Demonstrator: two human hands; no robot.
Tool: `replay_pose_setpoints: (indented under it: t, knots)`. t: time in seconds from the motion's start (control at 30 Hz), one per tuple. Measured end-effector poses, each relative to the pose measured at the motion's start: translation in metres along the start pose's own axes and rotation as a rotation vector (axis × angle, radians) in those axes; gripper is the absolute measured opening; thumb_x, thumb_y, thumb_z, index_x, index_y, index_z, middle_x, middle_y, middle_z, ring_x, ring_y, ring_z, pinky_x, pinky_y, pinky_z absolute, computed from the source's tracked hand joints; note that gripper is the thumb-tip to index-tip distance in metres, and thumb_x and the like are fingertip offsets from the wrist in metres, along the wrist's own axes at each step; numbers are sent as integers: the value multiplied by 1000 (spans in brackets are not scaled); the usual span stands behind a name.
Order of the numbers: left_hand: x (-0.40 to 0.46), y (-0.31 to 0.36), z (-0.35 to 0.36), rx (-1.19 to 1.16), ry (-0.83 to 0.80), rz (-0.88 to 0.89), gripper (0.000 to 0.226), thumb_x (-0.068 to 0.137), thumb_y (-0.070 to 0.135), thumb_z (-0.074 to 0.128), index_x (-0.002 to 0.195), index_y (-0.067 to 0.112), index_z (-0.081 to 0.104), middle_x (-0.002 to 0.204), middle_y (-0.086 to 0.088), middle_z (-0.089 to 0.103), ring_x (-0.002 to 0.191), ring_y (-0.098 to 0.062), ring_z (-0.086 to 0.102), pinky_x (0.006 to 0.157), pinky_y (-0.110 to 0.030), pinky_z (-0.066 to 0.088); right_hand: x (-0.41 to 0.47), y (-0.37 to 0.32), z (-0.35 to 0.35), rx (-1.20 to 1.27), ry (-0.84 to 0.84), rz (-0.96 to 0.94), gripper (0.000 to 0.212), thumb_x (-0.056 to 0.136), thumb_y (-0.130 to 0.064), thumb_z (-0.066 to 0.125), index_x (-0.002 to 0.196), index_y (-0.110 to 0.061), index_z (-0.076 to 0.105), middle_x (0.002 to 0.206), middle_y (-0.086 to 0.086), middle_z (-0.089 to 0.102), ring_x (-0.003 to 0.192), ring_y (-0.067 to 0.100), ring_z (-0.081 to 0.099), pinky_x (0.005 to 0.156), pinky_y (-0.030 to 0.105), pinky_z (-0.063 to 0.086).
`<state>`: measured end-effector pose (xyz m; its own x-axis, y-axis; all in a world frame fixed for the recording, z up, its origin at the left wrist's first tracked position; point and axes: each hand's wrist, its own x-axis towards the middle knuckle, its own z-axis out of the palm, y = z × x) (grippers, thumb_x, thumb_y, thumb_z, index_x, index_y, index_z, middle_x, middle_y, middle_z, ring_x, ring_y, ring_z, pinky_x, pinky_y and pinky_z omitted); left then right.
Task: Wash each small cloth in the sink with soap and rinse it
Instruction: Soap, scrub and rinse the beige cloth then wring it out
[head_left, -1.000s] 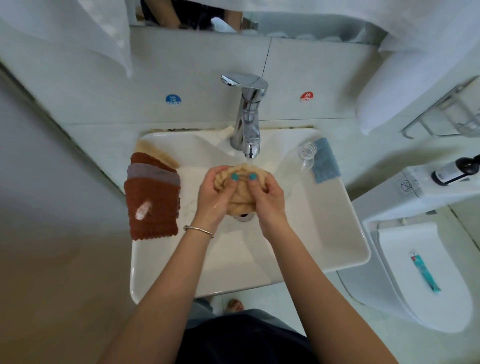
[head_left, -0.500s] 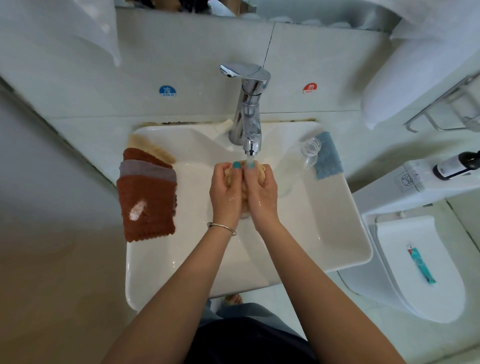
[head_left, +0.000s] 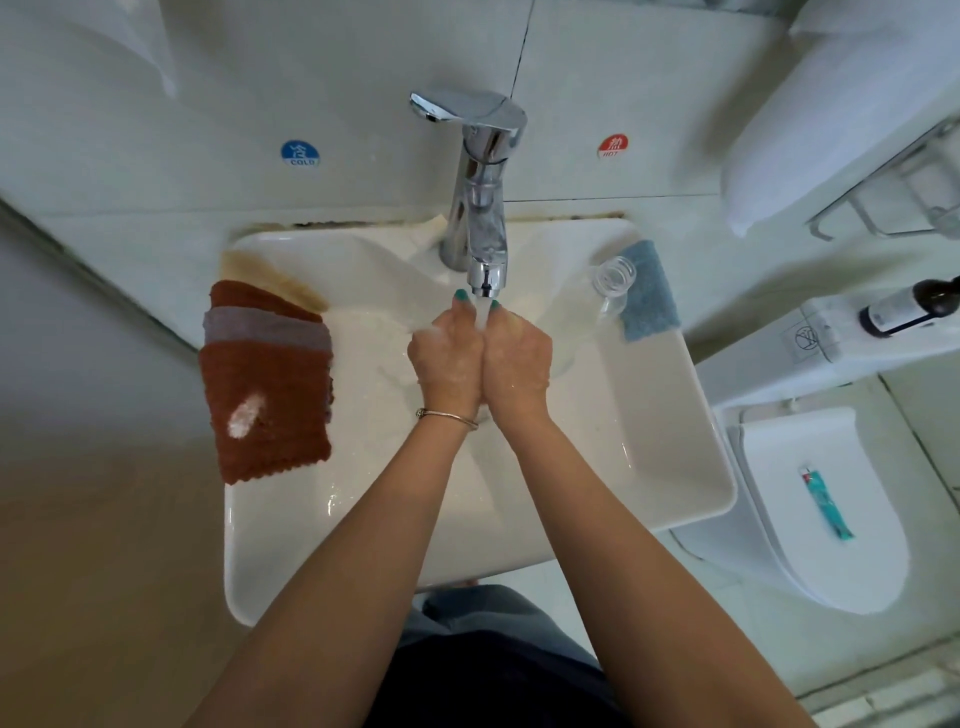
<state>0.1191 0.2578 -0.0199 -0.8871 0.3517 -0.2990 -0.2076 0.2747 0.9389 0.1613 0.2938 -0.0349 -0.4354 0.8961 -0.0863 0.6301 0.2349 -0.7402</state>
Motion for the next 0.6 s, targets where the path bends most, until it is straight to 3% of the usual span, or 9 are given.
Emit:
replay_pose_setpoints:
  t: [0.1,0.17,0.23,0.3,0.4,0.5,0.6]
  knots:
    - [1,1,-3,-1,-5,36,52,100,31,46,52,13,39,50,0,44,50,-12,36,55,-29,33,0,-15,-7,-49,-32,-3,49,101,-45,42,58,-23,34,53,-7,41,48,9,41,50,20,23]
    - [-1,4,-13,67,-80,98,43,100,34,45,63,13,46,56,3,50,51,-7,44,51,-18,35,-6,-18,-11,109,-60,14,44,100,-46,44,63,-23,41,62,-7,49,57,8,46,57,24,35]
    - [-2,4,-25,13,-209,131,24,98,36,52,82,19,53,71,9,57,57,5,54,51,-7,37,-17,-16,-19,483,-58,97,30,98,-45,52,83,-19,53,77,-5,58,68,9,57,64,28,49]
    - [-2,-1,-39,-16,-283,134,13,96,37,57,100,24,56,84,14,59,67,13,57,56,-3,40,-23,-10,-25,607,-61,79,31,95,-48,53,103,-18,54,90,-4,63,78,6,63,69,29,56]
    - [-3,-12,-47,7,-258,146,17,95,37,59,92,21,56,81,13,58,70,2,55,56,-4,40,-29,4,-26,675,-122,118,30,91,-44,61,113,-26,53,102,0,66,88,12,68,73,33,57]
    - [-8,-18,-45,-158,-188,147,24,93,32,63,82,20,46,75,8,52,61,3,49,57,-13,44,-40,13,-28,831,-180,233,33,86,-38,67,115,-28,53,109,11,66,91,26,70,71,44,57]
    - [-6,-24,-50,-243,-322,70,37,73,37,78,82,21,46,74,5,56,62,-5,52,58,-24,44,-42,21,-33,835,-142,219,20,93,-25,64,113,-26,60,104,16,69,92,32,69,79,53,55]
